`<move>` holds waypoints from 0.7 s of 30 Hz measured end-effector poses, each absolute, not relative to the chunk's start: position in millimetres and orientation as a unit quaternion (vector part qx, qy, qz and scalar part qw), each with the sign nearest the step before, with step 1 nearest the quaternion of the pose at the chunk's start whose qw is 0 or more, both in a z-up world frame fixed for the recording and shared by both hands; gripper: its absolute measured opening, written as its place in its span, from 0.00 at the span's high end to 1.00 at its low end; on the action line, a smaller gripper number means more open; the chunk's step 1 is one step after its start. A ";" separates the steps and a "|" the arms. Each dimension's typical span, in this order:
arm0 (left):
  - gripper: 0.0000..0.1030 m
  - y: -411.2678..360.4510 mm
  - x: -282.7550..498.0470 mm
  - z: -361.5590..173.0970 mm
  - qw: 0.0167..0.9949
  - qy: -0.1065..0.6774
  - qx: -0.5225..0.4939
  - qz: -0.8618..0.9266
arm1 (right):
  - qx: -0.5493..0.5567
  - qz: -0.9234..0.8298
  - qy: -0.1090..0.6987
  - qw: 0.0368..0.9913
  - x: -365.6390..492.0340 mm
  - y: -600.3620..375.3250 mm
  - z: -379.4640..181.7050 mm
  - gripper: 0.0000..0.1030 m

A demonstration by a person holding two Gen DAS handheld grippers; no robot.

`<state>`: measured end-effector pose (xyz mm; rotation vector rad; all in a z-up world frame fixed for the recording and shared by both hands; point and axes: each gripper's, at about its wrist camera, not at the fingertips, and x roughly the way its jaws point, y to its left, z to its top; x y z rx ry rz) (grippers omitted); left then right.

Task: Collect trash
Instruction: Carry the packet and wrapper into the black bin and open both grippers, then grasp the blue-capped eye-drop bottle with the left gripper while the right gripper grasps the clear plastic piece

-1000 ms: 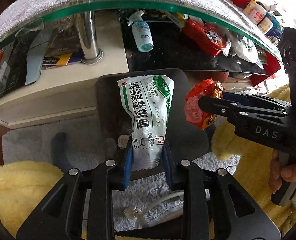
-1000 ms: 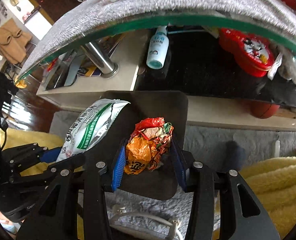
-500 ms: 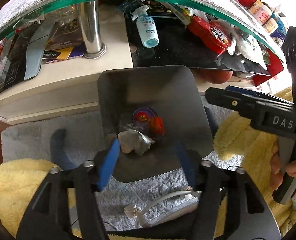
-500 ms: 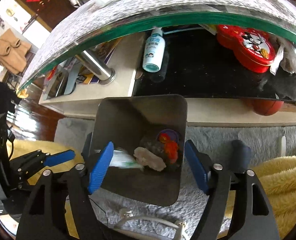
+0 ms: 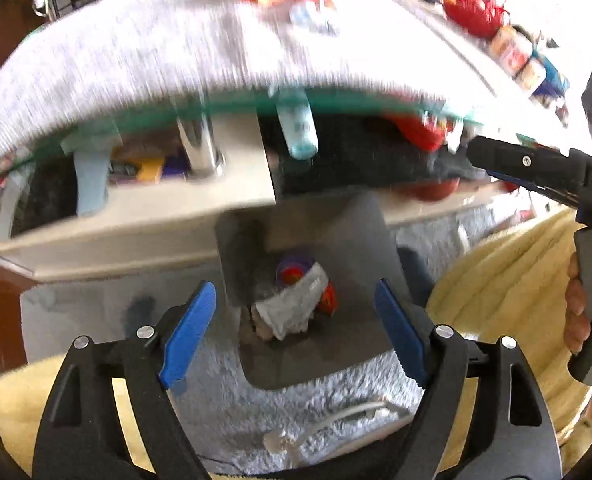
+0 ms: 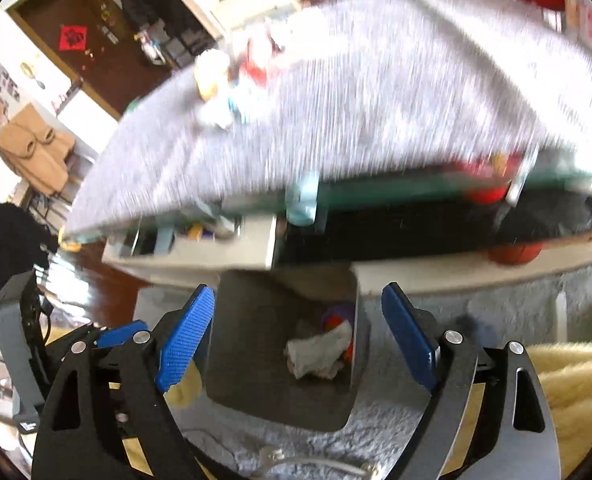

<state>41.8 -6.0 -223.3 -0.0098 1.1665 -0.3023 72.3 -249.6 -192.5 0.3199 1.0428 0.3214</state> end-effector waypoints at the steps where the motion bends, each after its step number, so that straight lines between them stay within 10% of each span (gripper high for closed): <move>1: 0.25 -4.2 45.4 -216.2 0.829 0.542 -0.006 -0.141 | 0.149 0.150 0.486 0.848 76.1 -251.6 -185.2 0.16; 16: 0.26 -27.6 128.3 -149.8 0.857 0.484 -0.014 -0.173 | 0.104 0.117 0.457 0.876 169.1 -263.4 -153.2 0.22; 21: 0.58 -38.5 157.0 -155.8 0.854 0.491 -0.009 -0.171 | 0.122 0.174 0.464 0.860 189.4 -248.1 -158.4 0.50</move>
